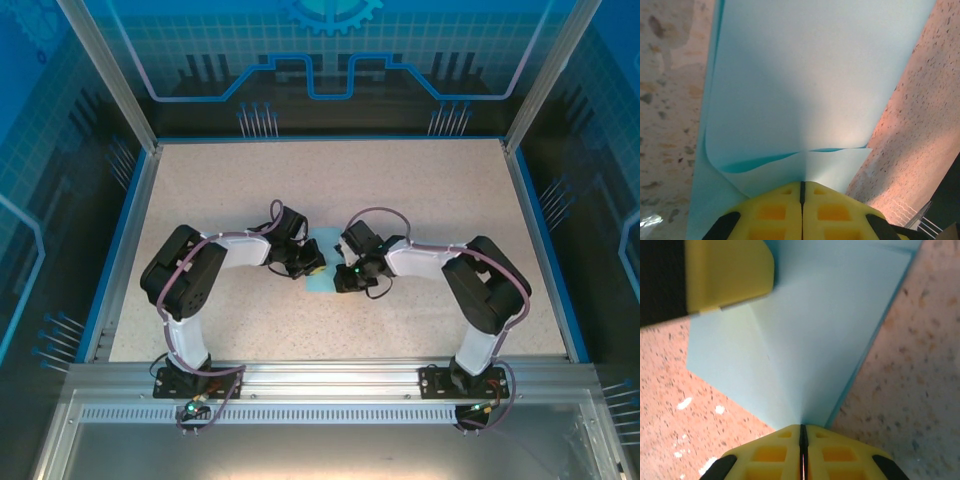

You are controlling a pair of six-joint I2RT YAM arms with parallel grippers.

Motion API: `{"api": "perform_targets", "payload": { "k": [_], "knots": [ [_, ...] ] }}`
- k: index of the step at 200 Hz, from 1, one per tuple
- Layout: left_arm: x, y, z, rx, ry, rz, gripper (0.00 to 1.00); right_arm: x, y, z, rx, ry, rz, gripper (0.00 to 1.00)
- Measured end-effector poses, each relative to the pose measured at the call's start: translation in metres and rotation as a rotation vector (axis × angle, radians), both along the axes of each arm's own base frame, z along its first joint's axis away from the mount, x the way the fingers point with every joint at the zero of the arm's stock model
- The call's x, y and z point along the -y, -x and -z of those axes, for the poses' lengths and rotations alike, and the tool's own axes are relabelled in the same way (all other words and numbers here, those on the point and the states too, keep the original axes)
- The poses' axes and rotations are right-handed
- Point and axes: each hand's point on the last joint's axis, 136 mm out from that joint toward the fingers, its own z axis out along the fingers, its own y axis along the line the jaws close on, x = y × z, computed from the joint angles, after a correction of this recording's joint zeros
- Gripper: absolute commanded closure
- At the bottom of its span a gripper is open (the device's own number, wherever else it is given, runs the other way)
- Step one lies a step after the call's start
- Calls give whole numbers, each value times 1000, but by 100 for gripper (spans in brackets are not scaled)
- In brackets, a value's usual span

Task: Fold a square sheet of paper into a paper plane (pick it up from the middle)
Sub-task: Fold the triangle a second time at the center of the table.

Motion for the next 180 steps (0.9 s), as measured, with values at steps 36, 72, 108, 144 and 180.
{"api": "perform_targets", "payload": {
  "k": [36,72,108,144,180],
  "knots": [
    [0,0,0,1,0,0,92,14,15,-5,-38,31,-14,89],
    [0,0,0,1,0,0,92,8,4,-24,1,-16,-2,89],
    [0,0,0,1,0,0,91,-7,-9,-22,-1,-47,4,89],
    [0,0,0,1,0,0,90,-8,-11,-6,-35,-30,16,90],
    [0,-1,-3,7,4,-1,86,0,-11,1,-57,-26,45,91]
  ]
}}
